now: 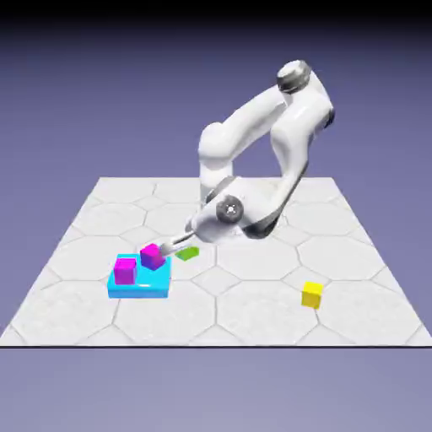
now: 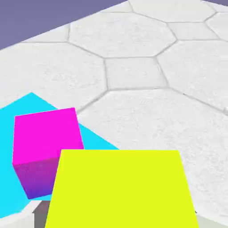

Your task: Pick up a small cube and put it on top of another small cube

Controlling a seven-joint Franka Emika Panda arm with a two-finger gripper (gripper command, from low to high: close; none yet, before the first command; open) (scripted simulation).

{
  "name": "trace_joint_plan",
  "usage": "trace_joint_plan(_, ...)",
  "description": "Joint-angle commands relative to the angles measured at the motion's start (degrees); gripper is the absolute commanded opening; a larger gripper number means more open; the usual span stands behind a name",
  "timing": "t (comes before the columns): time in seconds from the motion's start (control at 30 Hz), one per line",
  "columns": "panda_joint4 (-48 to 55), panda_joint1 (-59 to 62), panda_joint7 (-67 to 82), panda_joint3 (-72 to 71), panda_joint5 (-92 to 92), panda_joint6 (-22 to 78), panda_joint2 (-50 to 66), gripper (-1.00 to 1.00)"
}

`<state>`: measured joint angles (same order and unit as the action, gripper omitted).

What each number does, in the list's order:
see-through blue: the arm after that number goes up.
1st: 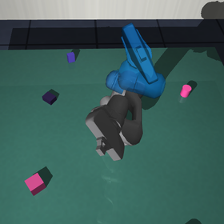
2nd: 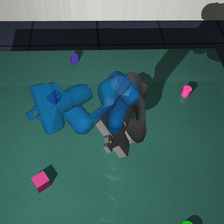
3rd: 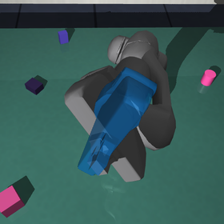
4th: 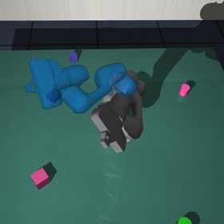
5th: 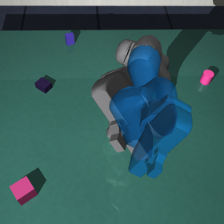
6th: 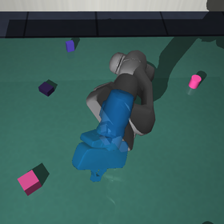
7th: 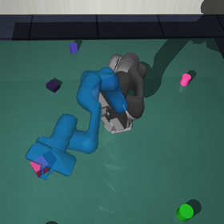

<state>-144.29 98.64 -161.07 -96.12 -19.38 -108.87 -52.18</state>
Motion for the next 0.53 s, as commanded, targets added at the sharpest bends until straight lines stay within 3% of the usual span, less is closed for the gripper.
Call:
trace_joint_plan(0.0, 0.85, 2.08, -0.77, 0.73, 1.21, 0.86, 0.70, -1.00)
trace_joint_plan(0.17, 3.92, 9.58, -3.62, 3.38, 5.84, 3.76, 3.25, -1.00)
trace_joint_plan(0.4, -1.24, 11.66, 6.67, -3.06, -9.45, -1.30, -10.16, -1.00)
trace_joint_plan(0.43, -1.24, 11.66, 6.67, -3.06, -9.45, -1.30, -10.16, 1.00)
trace_joint_plan(0.5, -0.44, 11.34, 5.08, -2.07, -7.08, -0.51, -8.09, 1.00)
